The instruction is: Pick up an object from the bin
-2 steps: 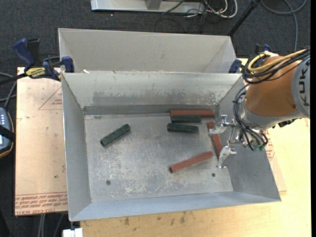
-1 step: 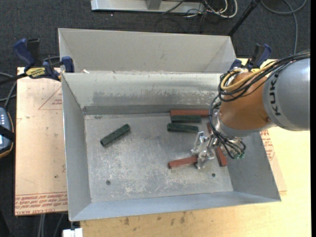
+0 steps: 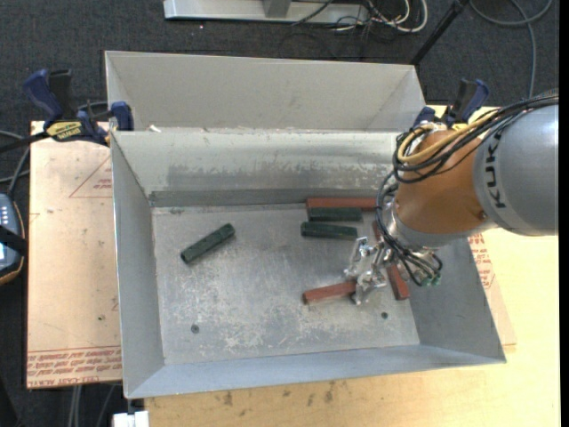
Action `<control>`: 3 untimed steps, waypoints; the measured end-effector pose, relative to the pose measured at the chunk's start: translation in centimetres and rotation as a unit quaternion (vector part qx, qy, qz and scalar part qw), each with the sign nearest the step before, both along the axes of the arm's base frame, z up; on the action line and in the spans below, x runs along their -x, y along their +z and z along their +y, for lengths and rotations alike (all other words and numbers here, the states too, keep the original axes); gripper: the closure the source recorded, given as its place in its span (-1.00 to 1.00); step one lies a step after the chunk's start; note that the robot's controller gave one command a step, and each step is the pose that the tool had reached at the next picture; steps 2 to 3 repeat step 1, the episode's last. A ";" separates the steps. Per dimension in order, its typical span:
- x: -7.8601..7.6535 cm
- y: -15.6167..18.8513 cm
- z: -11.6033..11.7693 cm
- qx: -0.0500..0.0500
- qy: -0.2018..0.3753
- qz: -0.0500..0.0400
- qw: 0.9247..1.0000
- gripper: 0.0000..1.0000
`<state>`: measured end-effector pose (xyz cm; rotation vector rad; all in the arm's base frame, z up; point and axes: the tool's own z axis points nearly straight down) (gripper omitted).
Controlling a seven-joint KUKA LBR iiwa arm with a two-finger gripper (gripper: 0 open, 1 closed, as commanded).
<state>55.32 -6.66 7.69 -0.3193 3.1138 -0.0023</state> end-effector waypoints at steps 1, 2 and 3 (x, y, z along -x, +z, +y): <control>0.8 15.5 -1.0 0.000 0.037 0.002 0.999 1.00; 0.8 15.5 -1.0 0.000 0.037 0.002 0.999 1.00; 0.8 15.5 -1.0 0.000 0.037 0.002 0.999 1.00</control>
Offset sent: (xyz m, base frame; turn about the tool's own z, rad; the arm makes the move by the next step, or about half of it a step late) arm 0.0000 0.0000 0.0000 0.0000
